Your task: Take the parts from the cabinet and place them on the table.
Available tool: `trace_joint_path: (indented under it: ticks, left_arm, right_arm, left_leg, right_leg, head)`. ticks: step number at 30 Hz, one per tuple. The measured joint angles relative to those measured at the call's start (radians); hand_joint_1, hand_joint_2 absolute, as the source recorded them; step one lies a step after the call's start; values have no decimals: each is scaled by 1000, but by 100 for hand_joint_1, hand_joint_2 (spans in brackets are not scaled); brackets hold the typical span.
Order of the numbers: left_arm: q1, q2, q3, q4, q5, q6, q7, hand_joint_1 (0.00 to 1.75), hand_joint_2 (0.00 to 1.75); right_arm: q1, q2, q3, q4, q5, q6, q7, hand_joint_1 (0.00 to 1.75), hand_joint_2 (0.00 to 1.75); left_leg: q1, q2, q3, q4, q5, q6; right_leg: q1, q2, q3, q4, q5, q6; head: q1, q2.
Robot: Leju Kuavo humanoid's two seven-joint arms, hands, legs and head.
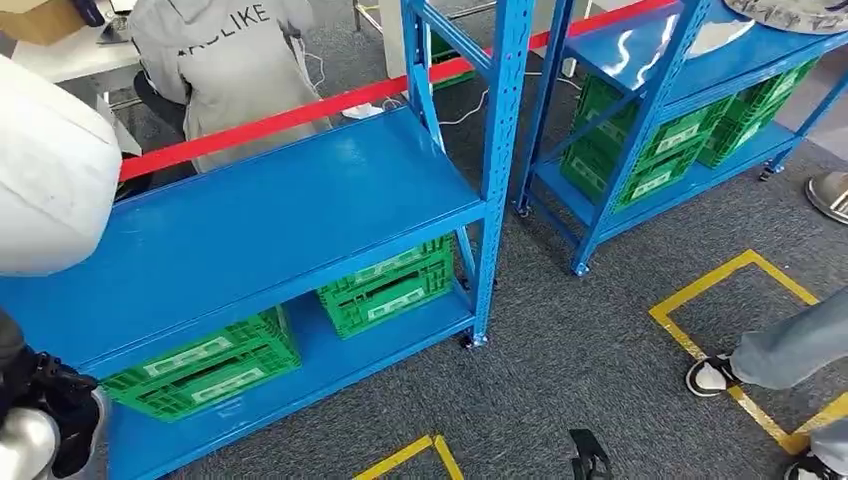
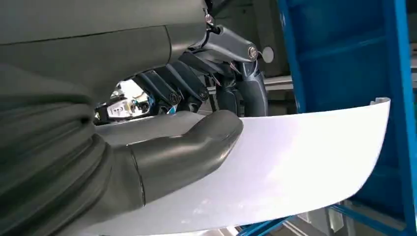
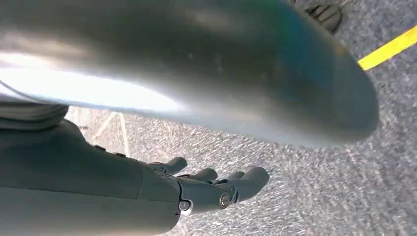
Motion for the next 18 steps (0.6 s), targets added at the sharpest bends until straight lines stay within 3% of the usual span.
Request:
trace_joint_path:
  ticks: [1, 2, 3, 5, 6, 7, 10, 11, 12, 13, 15, 16, 17, 18]
  left_arm:
    - [4, 1, 0, -1, 0, 0, 0, 175, 175]
    - [9, 2, 0, -3, 0, 0, 0, 175, 175]
    - [14, 3, 0, -9, 1, -3, 2, 175, 175]
    - [23, 8, 0, -27, 4, -11, 2, 175, 175]
    - [28, 12, 1, -41, 6, -13, 2, 175, 175]
    - [38, 16, 2, -53, 6, -15, 0, 175, 175]
    - [69, 28, 5, -82, -1, -15, 0, 175, 175]
    - [79, 31, 9, -91, -6, -16, -1, 175, 175]
    - [83, 31, 11, -98, -9, -21, -1, 175, 175]
    - [85, 31, 13, -107, -10, -23, -1, 175, 175]
    - [90, 32, 21, -116, -15, -24, -1, 175, 175]
    - [91, 32, 27, -119, -23, -22, -1, 175, 175]
    - [94, 33, 32, -121, -29, -18, -1, 175, 175]
    - [96, 36, 36, -124, -31, -13, -1, 175, 175]
  right_arm:
    - [0, 0, 0, 0, 0, 0, 0, 0, 0]
    - [0, 0, -1, 0, 0, 0, 0, 0, 0]
    - [0, 0, -2, 0, -1, 0, 1, 0, 0]
    - [0, 1, -5, 0, -5, 0, 3, 0, 0]
    - [1, 8, -6, 0, -6, 0, 6, 0, 0]
    - [2, 10, -7, 0, -6, 0, 8, 0, 0]
    - [5, 12, -8, 0, -6, -6, 15, 0, 0]
    - [5, 13, -8, 0, -6, -10, 14, 0, 0]
    - [7, 15, -9, 0, -6, -11, 15, 0, 0]
    - [7, 16, -10, 0, -6, -12, 15, 0, 0]
    - [3, 15, -12, 0, -8, -14, 13, 0, 0]
    - [2, 14, -15, 0, -8, -14, 13, 0, 0]
    - [2, 14, -17, 0, -8, -14, 14, 0, 0]
    - [3, 14, -18, 0, -8, -14, 14, 0, 0]
  left_leg:
    - [0, 0, -6, 41, -12, 1]
    - [0, 0, 9, 39, 3, 5]
    - [-2, 0, 48, -8, 35, 13]
    - [-12, -1, 163, -177, 91, 39]
    - [-19, 1, 209, -261, 62, 53]
    - [-22, 8, 222, -271, 72, 41]
    - [-34, 5, 208, -286, 95, 54]
    - [-18, 9, 206, -306, 118, 62]
    - [-21, 12, 201, -312, 131, 69]
    - [-21, 12, 189, -312, 143, 76]
    - [-21, 12, 159, -310, 166, 77]
    - [-21, 13, 142, -307, 177, 76]
    - [-21, 14, 125, -303, 186, 75]
    - [-20, 15, 108, -297, 196, 72]
  right_leg:
    - [3, -1, -10, 0, 8, -1]
    - [6, -1, -19, 0, 15, -1]
    - [10, -1, -29, 0, 23, -1]
    - [16, 0, -44, 0, 39, 0]
    - [14, 0, -47, 0, 47, 4]
    - [13, 0, -46, -6, 56, 11]
    - [5, -2, -40, -27, 82, 33]
    - [7, -3, -44, -26, 82, 37]
    - [8, -4, -51, -11, 42, 40]
    - [9, -3, -65, 34, -21, 40]
    - [11, -3, -98, 174, -126, 45]
    - [12, -3, -107, 238, -141, 48]
    - [11, -4, -100, 265, -121, 49]
    - [10, -4, -74, 249, -82, 50]
  head:
    - [0, 0]
    - [0, 0]
    - [0, 0]
    - [0, 0]
    - [2, 0]
    - [2, 0]
    - [0, 0]
    - [-1, 0]
    - [0, 0]
    - [3, 0]
    - [5, 0]
    - [5, 0]
    - [6, 0]
    - [5, 0]
